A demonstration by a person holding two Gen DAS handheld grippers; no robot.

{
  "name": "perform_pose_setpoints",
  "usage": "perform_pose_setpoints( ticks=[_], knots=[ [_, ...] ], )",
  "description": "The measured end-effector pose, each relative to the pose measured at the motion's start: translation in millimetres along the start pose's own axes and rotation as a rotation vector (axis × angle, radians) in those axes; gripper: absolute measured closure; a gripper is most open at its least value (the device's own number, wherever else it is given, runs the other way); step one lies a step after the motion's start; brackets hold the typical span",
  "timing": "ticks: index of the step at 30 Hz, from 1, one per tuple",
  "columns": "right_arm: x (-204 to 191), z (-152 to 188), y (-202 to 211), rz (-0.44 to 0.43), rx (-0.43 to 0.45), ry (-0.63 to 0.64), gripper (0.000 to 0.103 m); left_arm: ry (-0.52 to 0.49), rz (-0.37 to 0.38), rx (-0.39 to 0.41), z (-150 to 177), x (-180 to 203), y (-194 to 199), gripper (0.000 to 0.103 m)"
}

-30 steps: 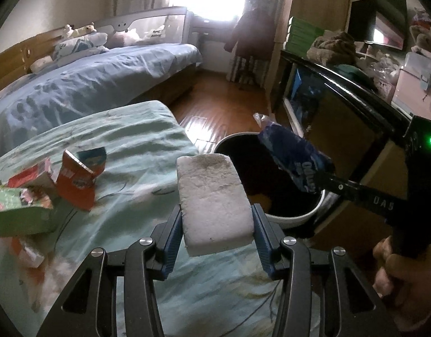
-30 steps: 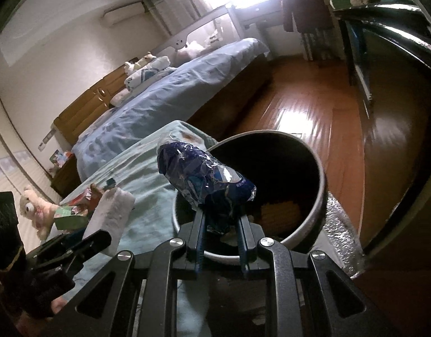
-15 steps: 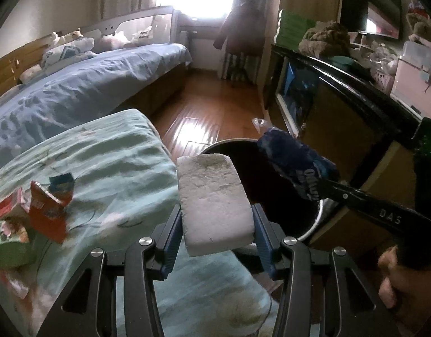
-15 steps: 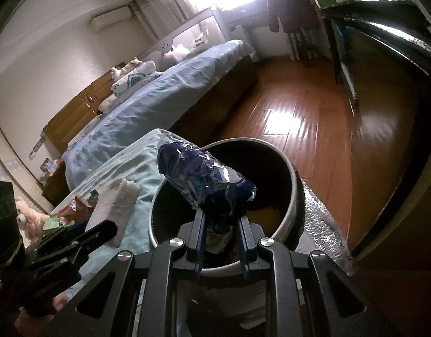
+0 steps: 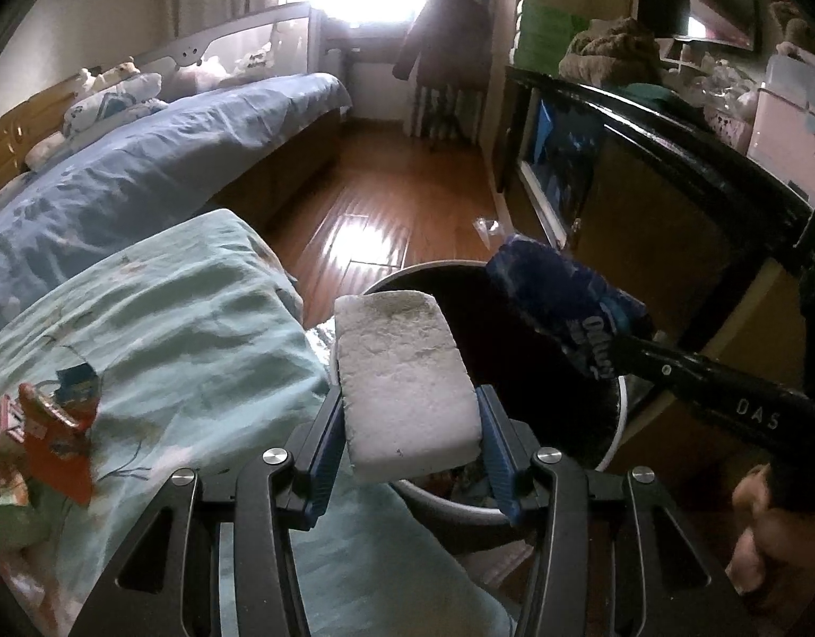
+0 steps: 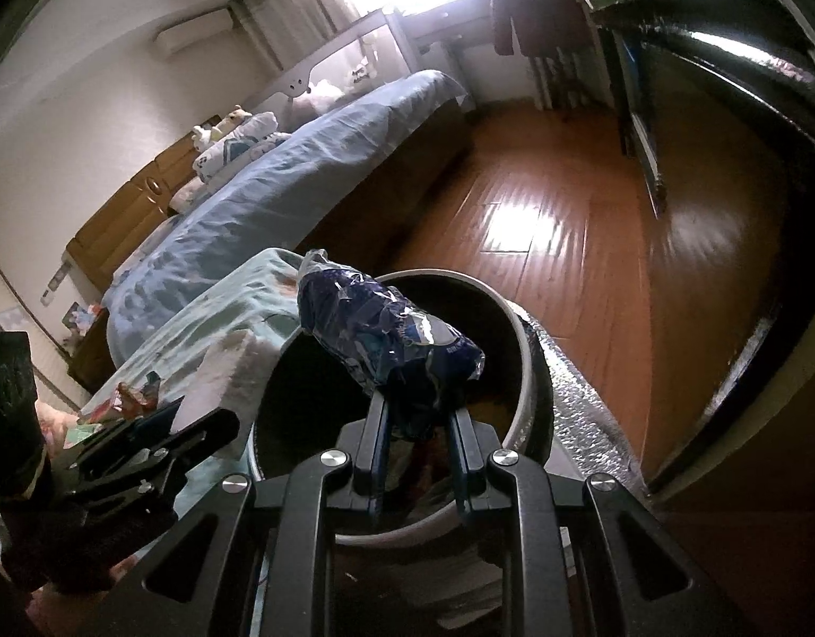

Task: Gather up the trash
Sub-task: 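Move the foam block over the bin and open both tools to drop both items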

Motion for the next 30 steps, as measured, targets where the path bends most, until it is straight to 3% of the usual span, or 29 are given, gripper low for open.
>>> perform_pose_setpoints(
  ticks=[17,20,22,30],
  knots=[
    [14.4,-7.8,-12.6,0.009,-0.019,-0.045,0.079,-0.012,0.01,-0.027,-8.1,9.0,-17.8,0.05],
    [14.7,-8.5,-12.0,0.003,-0.016,-0.058,0.068,-0.012,0.012,-0.026,-7.5,8.5,-15.9,0.039],
    [14.1,-8.2,-10.9,-0.001,-0.01,-0.06,0.056,-0.008,0.016,-0.022,-5.8,6.7,-12.7,0.038],
    [2.4,-4.0,-3.9,-0.019,0.007,-0.055,0.055,0.049,0.013,-0.019,6.2,-16.7,4.7,0.038]
  ],
)
Point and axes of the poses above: each gripper's, at about its wrist camera, not at the fingertips, and y roughly against the way its jaws point, x to its right, z to its underside, the point moved 7 cm from there along -y, roughly the way its jaws point, and after that the axes turned 14 degrees about -z, right-handed, at the moved point
